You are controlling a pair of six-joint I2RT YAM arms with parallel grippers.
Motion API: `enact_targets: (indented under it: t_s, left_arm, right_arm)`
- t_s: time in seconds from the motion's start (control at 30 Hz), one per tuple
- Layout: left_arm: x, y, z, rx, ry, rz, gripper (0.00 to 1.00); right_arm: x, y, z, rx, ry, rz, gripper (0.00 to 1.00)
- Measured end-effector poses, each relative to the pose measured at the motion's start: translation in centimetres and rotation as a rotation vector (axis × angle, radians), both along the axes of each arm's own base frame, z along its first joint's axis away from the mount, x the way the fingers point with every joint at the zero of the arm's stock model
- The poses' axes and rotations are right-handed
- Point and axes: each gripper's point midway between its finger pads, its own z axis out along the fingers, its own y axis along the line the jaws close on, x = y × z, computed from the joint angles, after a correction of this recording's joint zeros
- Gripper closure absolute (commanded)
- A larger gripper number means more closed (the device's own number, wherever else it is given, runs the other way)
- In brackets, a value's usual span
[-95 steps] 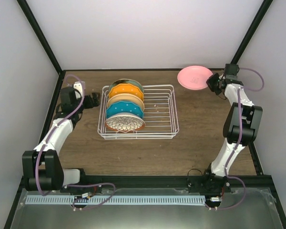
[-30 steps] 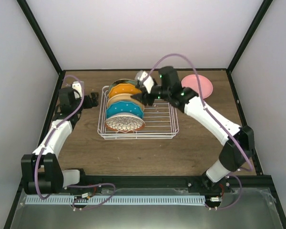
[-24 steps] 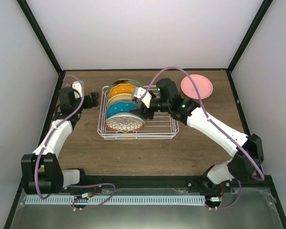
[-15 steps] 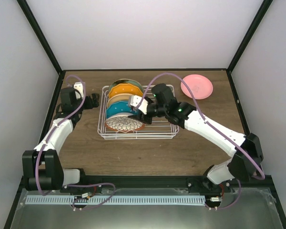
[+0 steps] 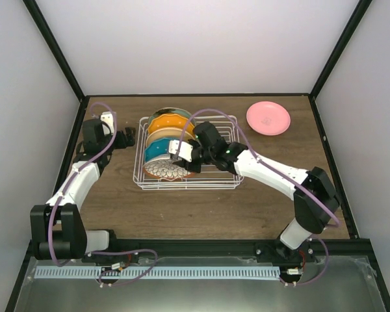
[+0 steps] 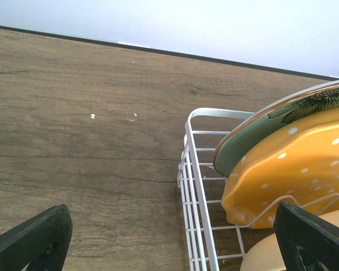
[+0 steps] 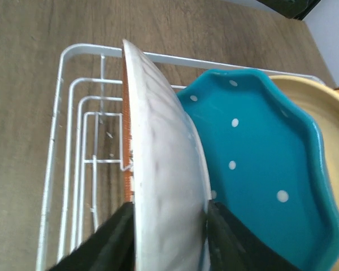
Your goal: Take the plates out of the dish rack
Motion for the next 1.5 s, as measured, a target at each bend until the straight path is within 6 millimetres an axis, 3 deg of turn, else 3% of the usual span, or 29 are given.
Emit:
enact_targets:
  t_s: [0.23,0.4,0.7,0.8,1.17,1.5]
  left_arm:
    - [0.0,0.0,0.0,0.000,0.000,0.000,0.00]
    - [0.0,0.0,0.0,0.000,0.000,0.000,0.00]
    - [0.0,-0.1,0.0,-0.002,0.000,-0.004,0.00]
    - [0.0,-0.1,0.0,-0.004,0.000,-0.007,0.00]
    - [0.0,-0.3,0.0,-0.008,0.000,-0.013,0.00]
    - [-0.1,-0.3,0.0,-0.011,0.000,-0.017,0.00]
  right_arm:
    - [1.4,0.4,-0.3,-0.026,-0.113,-0.051,0.91]
    - [2.0,0.3,-0.1,-0.034,-0.196,-0.098,0.99]
    - [1.2,-0.4,0.6,-0.077,-0.298,-0.119,0.99]
    - [0.6,-0.9,1.7,-0.094,-0.344,-0.118,0.99]
    - [-0.9,-1.6,2.0,-0.178,-0.463,-0.079,0.99]
    - [-3.4,-2.1,2.0,-0.125,-0.629,-0.071,0.99]
